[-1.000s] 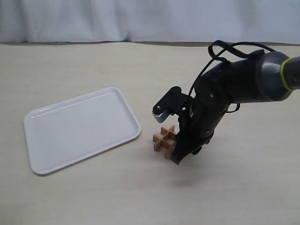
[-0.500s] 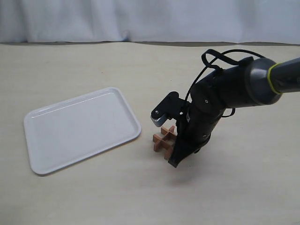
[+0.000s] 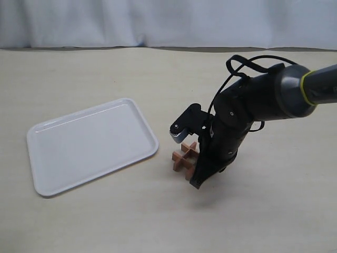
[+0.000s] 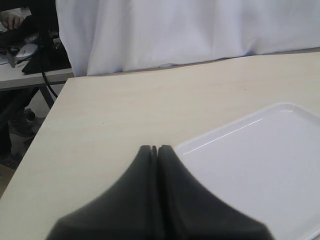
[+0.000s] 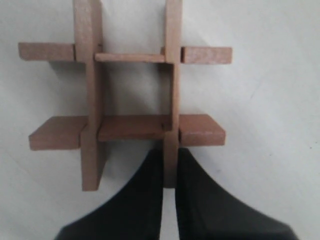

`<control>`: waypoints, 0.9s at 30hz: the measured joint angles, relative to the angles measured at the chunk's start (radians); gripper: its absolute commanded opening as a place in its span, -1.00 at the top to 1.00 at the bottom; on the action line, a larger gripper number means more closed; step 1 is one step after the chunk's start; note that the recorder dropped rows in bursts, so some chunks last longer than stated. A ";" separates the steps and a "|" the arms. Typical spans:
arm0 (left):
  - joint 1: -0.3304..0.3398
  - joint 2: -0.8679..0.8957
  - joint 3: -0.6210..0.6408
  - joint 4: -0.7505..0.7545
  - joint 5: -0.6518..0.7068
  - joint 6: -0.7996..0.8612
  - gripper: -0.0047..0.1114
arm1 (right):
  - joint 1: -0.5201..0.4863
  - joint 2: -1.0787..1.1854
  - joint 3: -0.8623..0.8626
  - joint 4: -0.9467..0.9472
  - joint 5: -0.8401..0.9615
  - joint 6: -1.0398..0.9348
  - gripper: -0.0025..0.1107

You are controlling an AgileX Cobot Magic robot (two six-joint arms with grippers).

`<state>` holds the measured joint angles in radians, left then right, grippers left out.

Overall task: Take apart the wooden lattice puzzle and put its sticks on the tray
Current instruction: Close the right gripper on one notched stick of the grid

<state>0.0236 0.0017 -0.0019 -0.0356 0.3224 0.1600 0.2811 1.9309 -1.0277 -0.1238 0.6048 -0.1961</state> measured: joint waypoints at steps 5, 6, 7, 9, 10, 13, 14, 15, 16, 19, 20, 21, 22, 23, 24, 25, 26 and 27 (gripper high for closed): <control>0.000 0.000 0.000 0.000 0.000 0.000 0.92 | 0.000 0.000 0.000 -0.027 0.006 0.000 0.88; 0.000 0.000 0.000 0.000 0.000 0.000 0.92 | 0.000 0.000 0.000 -0.031 0.011 0.000 0.88; 0.000 0.000 0.000 0.000 0.000 0.000 0.92 | 0.000 0.000 -0.002 -0.033 0.011 0.000 0.88; 0.000 0.000 0.000 0.000 0.000 0.000 0.92 | 0.000 0.000 -0.002 -0.035 0.014 0.000 0.88; 0.000 0.000 0.000 0.000 0.000 0.000 0.92 | 0.000 0.000 -0.002 -0.035 0.014 0.000 0.88; 0.000 0.000 0.000 0.000 0.000 0.000 0.92 | 0.000 0.000 -0.002 -0.037 0.015 0.000 0.88; 0.000 0.000 0.000 0.000 0.000 0.000 0.92 | 0.000 0.000 -0.002 -0.037 0.015 0.000 0.88; 0.000 0.000 0.000 0.000 0.000 0.000 0.92 | 0.000 0.000 -0.002 -0.037 0.015 0.000 0.88; 0.000 0.000 0.000 0.000 0.000 0.000 0.92 | 0.000 0.000 -0.002 -0.037 0.016 0.000 0.88; 0.000 0.000 0.000 0.000 0.000 0.000 0.92 | 0.000 -0.017 -0.002 -0.037 0.019 0.000 0.88; 0.000 0.000 0.000 0.000 0.000 0.000 0.92 | 0.000 -0.026 -0.002 -0.037 0.019 0.000 0.88; 0.000 0.000 0.000 0.000 0.000 0.000 0.92 | 0.000 -0.035 -0.002 -0.037 0.020 0.000 0.88; 0.000 0.000 0.000 0.000 0.000 0.000 0.92 | 0.000 -0.042 -0.002 -0.037 0.020 0.000 0.88; 0.000 0.000 0.000 0.000 0.000 0.000 0.92 | 0.000 -0.048 -0.002 -0.037 0.020 0.000 0.88; 0.000 0.000 0.000 0.000 0.000 0.000 0.92 | 0.000 -0.057 -0.002 -0.037 0.023 0.000 0.88; 0.000 0.000 0.000 0.000 0.000 0.000 0.92 | 0.000 -0.062 -0.002 -0.037 0.024 0.000 0.88; 0.000 0.000 0.000 0.000 0.000 0.000 0.92 | 0.000 -0.066 -0.002 -0.037 0.024 0.000 0.88; 0.000 0.000 0.000 0.000 0.000 0.000 0.92 | 0.000 -0.071 -0.002 -0.037 0.027 0.000 0.88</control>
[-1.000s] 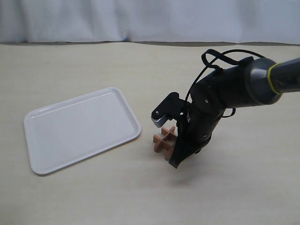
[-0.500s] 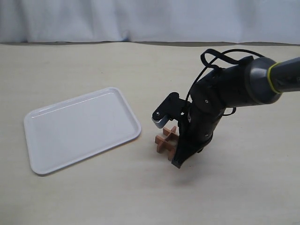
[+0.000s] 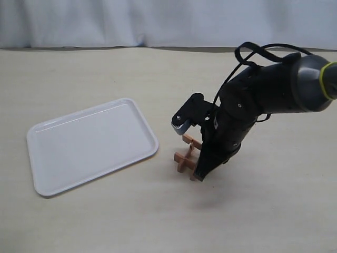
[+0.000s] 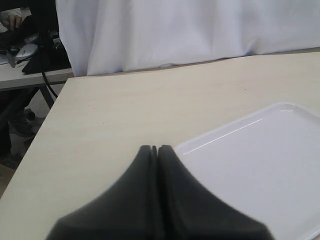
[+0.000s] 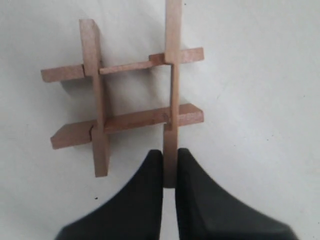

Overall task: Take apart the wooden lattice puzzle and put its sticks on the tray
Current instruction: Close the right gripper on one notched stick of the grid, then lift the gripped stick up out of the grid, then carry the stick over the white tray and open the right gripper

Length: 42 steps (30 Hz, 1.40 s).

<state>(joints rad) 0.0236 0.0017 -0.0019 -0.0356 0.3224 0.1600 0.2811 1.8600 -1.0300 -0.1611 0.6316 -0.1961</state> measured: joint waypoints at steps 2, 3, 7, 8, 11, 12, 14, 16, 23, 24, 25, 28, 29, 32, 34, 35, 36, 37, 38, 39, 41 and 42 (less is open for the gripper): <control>0.000 0.000 0.000 0.000 0.000 0.000 0.92 | 0.000 -0.005 0.000 0.000 0.007 0.000 0.88; 0.000 0.000 0.000 0.000 0.000 0.000 0.92 | 0.000 -0.009 0.000 0.000 0.011 0.000 0.88; 0.000 0.000 0.000 0.000 0.000 0.000 0.92 | 0.000 -0.018 0.000 0.000 0.020 0.000 0.88; 0.000 0.000 0.000 0.000 0.000 0.000 0.92 | 0.000 -0.020 0.000 0.000 0.020 0.000 0.88; 0.000 0.000 0.000 0.000 0.000 0.000 0.92 | 0.000 -0.037 0.000 0.000 0.022 0.000 0.88; 0.000 0.000 0.000 0.000 0.000 0.000 0.92 | 0.000 -0.045 0.000 0.000 0.022 0.000 0.88; 0.000 0.000 0.000 0.000 0.000 0.000 0.92 | 0.000 -0.062 0.000 0.000 0.022 0.000 0.88; 0.000 0.000 0.000 0.000 0.000 0.000 0.92 | 0.000 -0.077 0.000 0.000 0.013 0.000 0.88; 0.000 0.000 0.000 0.000 0.000 0.000 0.92 | 0.000 -0.094 0.000 0.000 -0.099 0.000 0.88; 0.000 0.000 0.000 0.000 0.000 0.000 0.92 | 0.000 -0.094 0.000 0.000 -0.107 0.000 0.88; 0.000 0.000 0.000 0.000 0.000 0.000 0.92 | 0.000 -0.094 0.000 0.000 -0.112 0.000 0.88; 0.000 0.000 0.000 0.000 0.000 0.000 0.92 | 0.000 -0.094 0.000 0.000 -0.123 0.000 0.88; 0.000 0.000 0.000 0.000 0.000 0.000 0.92 | 0.000 -0.094 0.000 0.000 -0.125 0.000 0.88; 0.000 0.000 0.000 0.000 0.000 0.000 0.92 | 0.000 -0.094 0.000 0.050 -0.143 0.000 0.88; 0.000 0.000 0.000 0.000 0.000 0.000 0.92 | 0.000 -0.094 0.000 0.109 -0.181 0.000 0.88; 0.000 0.000 0.000 0.000 0.000 0.000 0.92 | 0.000 -0.094 0.000 0.147 -0.207 0.000 0.88; 0.000 0.000 0.000 0.000 0.000 0.000 0.92 | 0.000 -0.094 0.000 0.181 -0.229 0.000 0.88; 0.000 0.000 0.000 0.000 0.000 0.000 0.92 | 0.000 -0.092 0.000 0.222 -0.258 0.000 0.88; 0.000 0.000 0.000 0.000 0.000 0.000 0.92 | 0.000 -0.091 0.000 0.261 -0.286 0.000 0.88; 0.000 0.000 0.000 0.000 0.000 0.000 0.92 | 0.004 -0.091 0.000 0.289 -0.316 0.000 0.88; 0.000 0.000 0.000 0.000 0.000 0.000 0.92 | 0.015 -0.090 0.000 0.335 -0.373 0.000 0.88; 0.000 0.000 0.000 0.000 0.000 0.000 0.92 | 0.024 -0.090 0.000 0.347 -0.395 0.000 0.88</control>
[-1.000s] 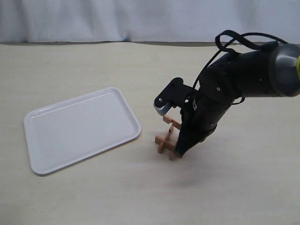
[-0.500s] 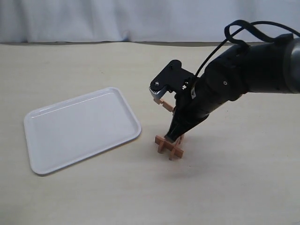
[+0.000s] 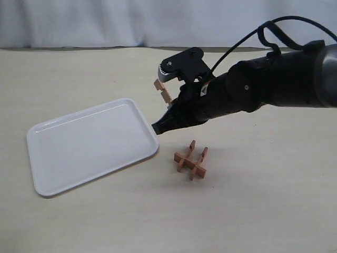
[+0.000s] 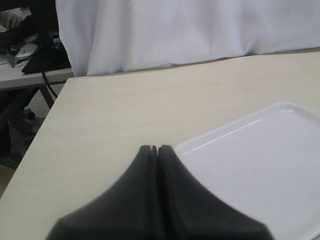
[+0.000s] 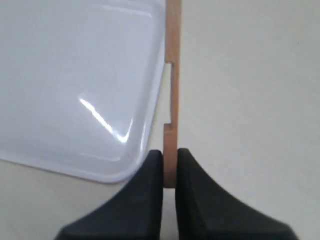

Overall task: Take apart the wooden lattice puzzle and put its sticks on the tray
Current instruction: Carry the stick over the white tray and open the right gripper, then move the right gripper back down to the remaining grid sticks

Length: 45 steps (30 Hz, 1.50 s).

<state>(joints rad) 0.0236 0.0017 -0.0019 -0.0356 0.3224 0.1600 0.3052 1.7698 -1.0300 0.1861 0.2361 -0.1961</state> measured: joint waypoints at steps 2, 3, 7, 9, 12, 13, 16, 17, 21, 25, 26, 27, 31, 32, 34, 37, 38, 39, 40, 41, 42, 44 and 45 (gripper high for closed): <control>0.000 0.000 0.000 0.000 0.000 0.000 0.92 | 0.030 0.000 0.000 0.011 -0.053 0.000 0.88; 0.000 0.000 0.000 0.000 0.000 0.000 0.92 | 0.046 0.002 0.000 0.014 -0.074 0.000 0.88; 0.000 0.000 0.000 0.000 0.000 0.000 0.92 | 0.132 0.014 0.000 0.004 -0.203 -0.015 0.87; 0.000 0.000 0.000 0.000 0.000 0.000 0.92 | 0.168 0.024 0.000 -0.007 -0.264 -0.043 0.79; 0.000 0.000 0.000 0.000 0.000 0.000 0.92 | 0.208 0.054 0.000 -0.014 -0.371 -0.069 0.59; 0.000 0.000 0.000 0.000 0.000 0.000 0.92 | 0.216 0.066 0.000 -0.014 -0.417 -0.074 0.53; 0.000 0.000 0.000 0.000 0.000 0.000 0.92 | 0.220 0.106 0.000 -0.014 -0.501 -0.077 0.33; 0.000 0.000 0.000 0.000 0.000 0.000 0.92 | 0.220 0.117 0.000 -0.014 -0.521 -0.078 0.25; 0.000 0.000 0.000 0.000 0.000 0.000 0.92 | 0.216 0.163 0.000 -0.014 -0.546 -0.078 -0.01; 0.000 0.000 0.000 0.000 0.000 0.000 0.92 | 0.216 0.176 0.000 -0.006 -0.523 -0.080 -0.05; 0.000 0.000 0.000 0.000 0.000 0.000 0.92 | 0.216 0.176 0.000 -0.002 -0.512 -0.080 -0.05; 0.000 0.000 0.000 0.000 0.000 0.000 0.92 | 0.216 0.173 0.000 0.004 -0.496 -0.080 -0.05; 0.000 0.000 0.000 0.000 0.000 0.000 0.92 | 0.214 0.148 0.000 0.012 -0.403 -0.080 -0.05; 0.000 0.000 0.000 0.000 0.000 0.000 0.92 | 0.211 0.136 0.000 0.016 -0.382 -0.080 -0.05; 0.000 0.000 0.000 0.000 0.000 0.000 0.92 | 0.204 0.110 0.000 0.041 -0.345 -0.080 -0.05; 0.000 0.000 0.000 0.000 0.000 0.000 0.92 | 0.171 0.055 0.000 0.082 -0.279 -0.080 -0.05; 0.000 0.000 0.000 0.000 0.000 0.000 0.92 | 0.154 0.035 0.000 0.087 -0.247 -0.080 -0.05; 0.000 0.000 0.000 0.000 0.000 0.000 0.92 | 0.135 0.019 0.000 0.093 -0.210 -0.080 -0.05; 0.000 0.000 0.000 0.000 0.000 0.000 0.92 | 0.113 -0.001 0.000 0.099 -0.165 -0.080 -0.05; 0.000 0.000 0.000 0.000 0.000 0.000 0.92 | 0.090 -0.021 0.000 0.099 -0.116 -0.080 -0.05; 0.000 0.000 0.000 0.000 0.000 0.000 0.92 | 0.071 -0.036 0.000 0.099 -0.073 -0.080 -0.05; 0.000 0.000 0.000 0.000 0.000 0.000 0.92 | 0.024 -0.070 0.000 0.072 0.041 -0.080 -0.05; 0.000 0.000 0.000 0.000 0.000 0.000 0.92 | 0.007 -0.086 0.000 0.057 0.087 -0.080 -0.05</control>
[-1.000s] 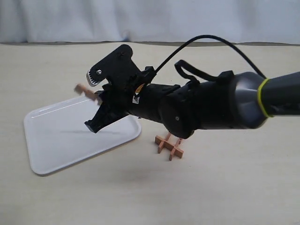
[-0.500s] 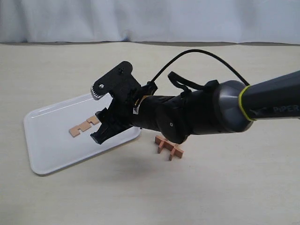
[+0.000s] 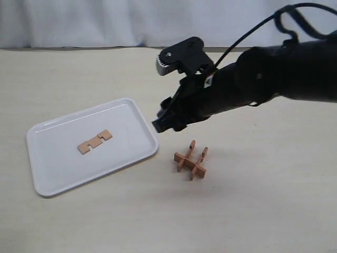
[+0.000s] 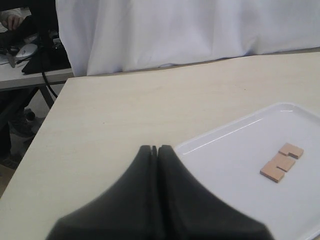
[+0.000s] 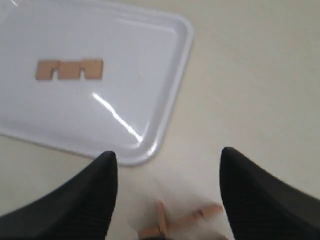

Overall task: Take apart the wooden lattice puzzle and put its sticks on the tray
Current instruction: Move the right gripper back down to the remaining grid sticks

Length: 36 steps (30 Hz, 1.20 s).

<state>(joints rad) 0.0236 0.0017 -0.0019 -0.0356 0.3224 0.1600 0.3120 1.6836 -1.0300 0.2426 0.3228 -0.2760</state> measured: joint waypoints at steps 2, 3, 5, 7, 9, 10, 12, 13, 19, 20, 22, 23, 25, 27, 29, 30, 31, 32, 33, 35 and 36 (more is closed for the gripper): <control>0.000 0.000 0.000 0.000 0.000 0.000 0.92 | -0.036 -0.028 0.000 -0.047 0.107 0.000 -0.05; 0.000 0.000 0.000 0.000 0.000 0.000 0.92 | -0.058 -0.046 0.000 -0.098 0.198 0.000 -0.05; 0.000 0.000 0.000 0.000 0.000 0.000 0.92 | -0.063 -0.059 0.000 -0.194 0.325 -0.069 -0.05; 0.000 0.000 0.000 0.000 0.000 0.000 0.92 | -0.063 -0.059 -0.002 -0.221 0.413 -0.150 -0.05; 0.000 0.000 0.000 0.000 0.000 0.000 0.92 | -0.063 -0.052 0.000 -0.228 0.463 -0.196 -0.05; 0.000 0.000 0.000 0.000 0.000 0.000 0.92 | -0.063 -0.039 0.007 -0.232 0.471 -0.217 -0.05; 0.000 0.000 0.000 0.000 0.000 0.000 0.92 | -0.063 -0.009 0.020 -0.229 0.460 -0.224 -0.05; 0.000 0.000 0.000 0.000 0.000 0.000 0.92 | -0.063 0.017 0.029 -0.229 0.436 -0.219 -0.05; 0.000 0.000 0.000 0.000 0.000 0.000 0.92 | -0.063 0.124 0.030 -0.144 0.350 -0.204 0.29; 0.000 0.000 0.000 0.000 0.000 0.000 0.92 | -0.063 0.143 0.030 -0.137 0.341 -0.206 0.33; 0.000 0.000 0.000 0.000 0.000 0.000 0.92 | -0.063 0.171 0.030 -0.133 0.339 -0.215 0.34; 0.000 0.000 0.000 0.000 0.000 0.000 0.92 | -0.063 0.176 0.030 -0.131 0.339 -0.216 0.34; 0.000 0.000 0.000 0.000 0.000 0.000 0.92 | -0.063 0.185 0.030 -0.131 0.319 -0.216 0.34; 0.000 0.000 0.000 0.000 0.000 0.000 0.92 | -0.063 0.185 0.030 -0.107 0.296 -0.216 0.34; 0.000 0.000 0.000 0.000 0.000 0.000 0.92 | -0.063 0.185 0.030 -0.097 0.291 -0.216 0.34; 0.000 0.000 0.000 0.000 0.000 0.000 0.92 | -0.063 0.185 0.030 -0.097 0.289 -0.216 0.37; 0.000 0.000 0.000 0.000 0.000 0.000 0.92 | -0.063 0.185 0.030 -0.097 0.289 -0.216 0.40; 0.000 0.000 0.000 0.000 0.000 0.000 0.92 | -0.063 0.185 0.030 -0.097 0.289 -0.216 0.46; 0.000 0.000 0.000 0.000 0.000 0.000 0.92 | -0.063 0.185 0.030 -0.097 0.289 -0.216 0.54; 0.000 0.000 0.000 0.000 0.000 0.000 0.92 | -0.063 0.185 0.030 -0.097 0.289 -0.216 0.73; 0.000 0.000 0.000 0.000 0.000 0.000 0.92 | -0.063 0.185 0.030 -0.097 0.289 -0.216 0.83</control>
<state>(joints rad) 0.0236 0.0017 -0.0019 -0.0356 0.3224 0.1600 0.2487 1.8684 -0.9997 0.1453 0.6122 -0.4924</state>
